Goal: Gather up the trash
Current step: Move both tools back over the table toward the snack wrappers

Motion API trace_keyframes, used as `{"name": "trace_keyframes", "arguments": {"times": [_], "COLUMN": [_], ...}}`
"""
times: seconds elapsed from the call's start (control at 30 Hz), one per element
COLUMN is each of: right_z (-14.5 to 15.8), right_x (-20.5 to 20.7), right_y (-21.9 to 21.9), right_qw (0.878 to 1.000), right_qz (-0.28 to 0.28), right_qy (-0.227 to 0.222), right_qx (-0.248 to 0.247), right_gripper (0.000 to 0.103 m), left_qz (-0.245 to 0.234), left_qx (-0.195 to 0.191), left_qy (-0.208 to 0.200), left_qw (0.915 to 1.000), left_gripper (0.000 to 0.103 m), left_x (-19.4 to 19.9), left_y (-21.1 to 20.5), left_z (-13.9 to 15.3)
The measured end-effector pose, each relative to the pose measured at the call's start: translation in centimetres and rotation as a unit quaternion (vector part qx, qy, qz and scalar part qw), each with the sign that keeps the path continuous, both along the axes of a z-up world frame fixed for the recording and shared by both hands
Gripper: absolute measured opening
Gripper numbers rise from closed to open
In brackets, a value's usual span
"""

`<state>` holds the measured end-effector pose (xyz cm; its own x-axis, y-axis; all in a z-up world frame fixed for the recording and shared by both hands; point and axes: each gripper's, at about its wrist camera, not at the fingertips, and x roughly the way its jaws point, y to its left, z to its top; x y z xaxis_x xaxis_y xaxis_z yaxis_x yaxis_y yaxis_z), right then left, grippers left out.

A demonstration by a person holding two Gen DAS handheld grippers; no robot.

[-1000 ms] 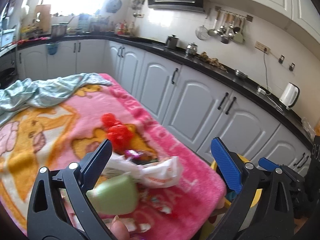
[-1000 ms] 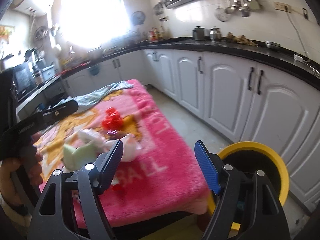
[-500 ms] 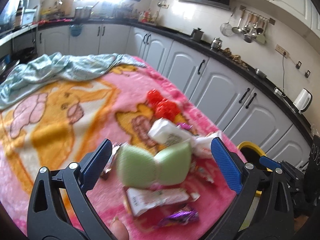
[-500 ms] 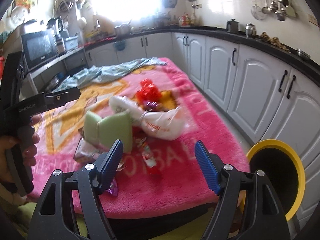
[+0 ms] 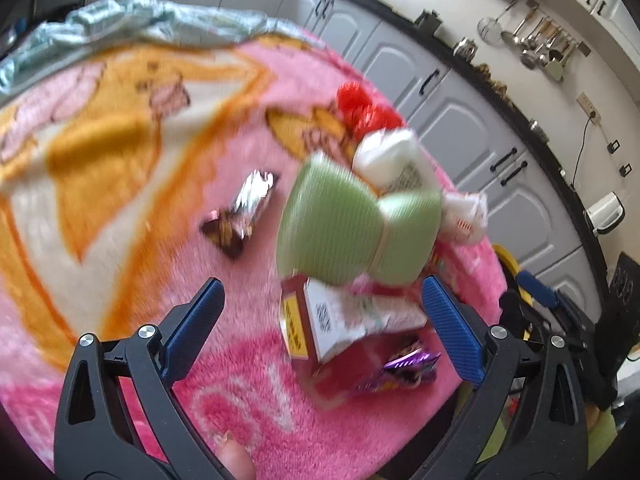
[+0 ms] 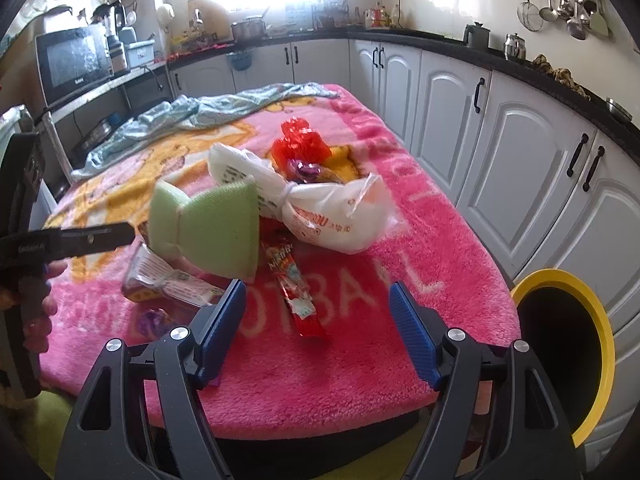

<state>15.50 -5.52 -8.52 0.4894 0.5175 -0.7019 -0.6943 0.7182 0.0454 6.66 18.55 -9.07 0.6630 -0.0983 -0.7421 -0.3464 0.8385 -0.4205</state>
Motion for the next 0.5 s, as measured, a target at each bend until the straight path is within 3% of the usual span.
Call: {"name": "trace_keyframes", "arguments": {"times": [0.2, 0.3, 0.43, 0.5], "right_z": [-1.9, -2.5, -3.2, -3.7], "right_x": [1.3, 1.9, 2.6, 3.0], "right_y": [0.4, 0.6, 1.2, 1.5], "right_qw": [1.0, 0.999, 0.999, 0.998], "right_qz": [0.001, 0.003, 0.008, 0.011], "right_qy": [0.028, 0.039, 0.051, 0.062], "right_qx": [-0.009, -0.009, -0.009, -0.009], "right_gripper": [0.071, 0.071, 0.068, 0.065], "left_qz": [-0.004, 0.0, -0.002, -0.007], "left_qx": [-0.048, -0.043, -0.015, -0.006], "left_qy": [0.036, 0.039, 0.042, 0.043], "left_qw": [0.9982, 0.9983, 0.999, 0.999], "left_gripper": [0.082, 0.079, 0.057, 0.053], "left_x": [0.7, 0.9, 1.4, 1.8], "left_y": [0.2, -0.1, -1.2, -1.6], "left_z": [-2.7, -2.7, -2.5, -2.4]}}
